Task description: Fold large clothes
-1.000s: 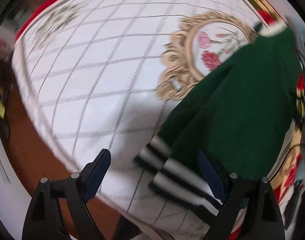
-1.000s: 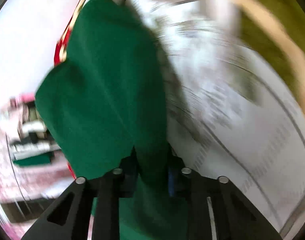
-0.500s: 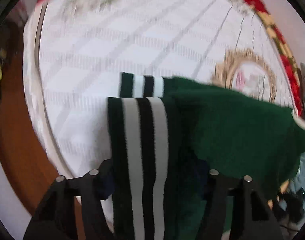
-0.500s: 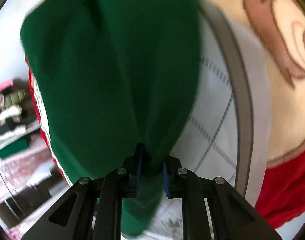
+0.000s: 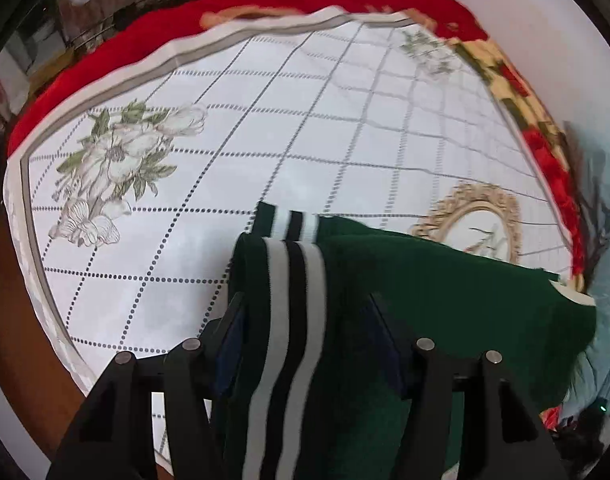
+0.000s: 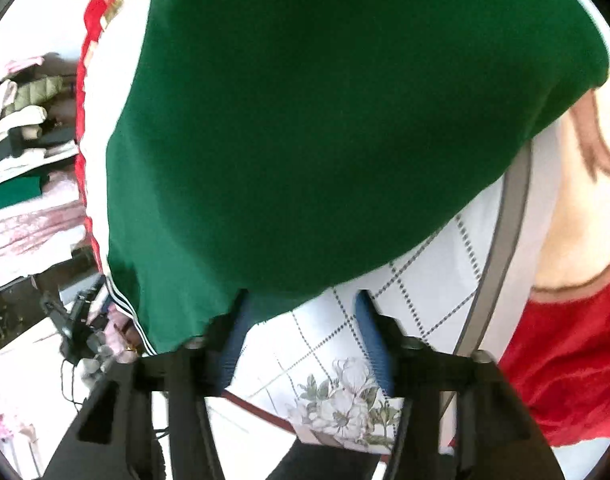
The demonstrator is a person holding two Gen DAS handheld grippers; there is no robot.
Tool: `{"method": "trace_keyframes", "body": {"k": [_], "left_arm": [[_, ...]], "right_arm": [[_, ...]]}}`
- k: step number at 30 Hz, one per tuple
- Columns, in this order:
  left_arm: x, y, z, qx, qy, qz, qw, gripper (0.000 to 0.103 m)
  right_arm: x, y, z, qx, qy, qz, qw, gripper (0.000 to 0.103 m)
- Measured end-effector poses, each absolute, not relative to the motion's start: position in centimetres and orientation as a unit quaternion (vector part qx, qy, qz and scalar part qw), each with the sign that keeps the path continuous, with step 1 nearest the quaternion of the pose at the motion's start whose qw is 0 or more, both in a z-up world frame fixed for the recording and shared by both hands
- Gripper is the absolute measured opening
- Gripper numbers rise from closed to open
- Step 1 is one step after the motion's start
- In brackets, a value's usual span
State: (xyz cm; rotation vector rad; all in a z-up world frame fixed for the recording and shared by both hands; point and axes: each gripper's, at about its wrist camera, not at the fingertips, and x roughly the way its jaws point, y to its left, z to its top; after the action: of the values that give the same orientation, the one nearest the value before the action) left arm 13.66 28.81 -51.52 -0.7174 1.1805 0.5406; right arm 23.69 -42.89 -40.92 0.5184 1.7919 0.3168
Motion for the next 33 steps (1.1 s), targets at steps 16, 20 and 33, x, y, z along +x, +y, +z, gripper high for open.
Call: {"method": "trace_keyframes", "body": {"k": [16, 20, 33], "left_arm": [[19.3, 26.9, -45.7, -0.225, 0.454, 0.250, 0.825, 0.005], [21.6, 29.4, -48.4, -0.235, 0.473, 0.255, 0.810, 0.005], [25.1, 32.5, -55.0, -0.246, 0.541, 0.259, 0.761, 0.013]], "right_arm": [[28.3, -43.1, -38.2, 0.139, 0.700, 0.097, 0.693, 0.059], [29.3, -43.3, -37.9, 0.124, 0.698, 0.099, 0.698, 0.059], [36.8, -45.0, -31.0, 0.124, 0.630, 0.098, 0.761, 0.090]]}}
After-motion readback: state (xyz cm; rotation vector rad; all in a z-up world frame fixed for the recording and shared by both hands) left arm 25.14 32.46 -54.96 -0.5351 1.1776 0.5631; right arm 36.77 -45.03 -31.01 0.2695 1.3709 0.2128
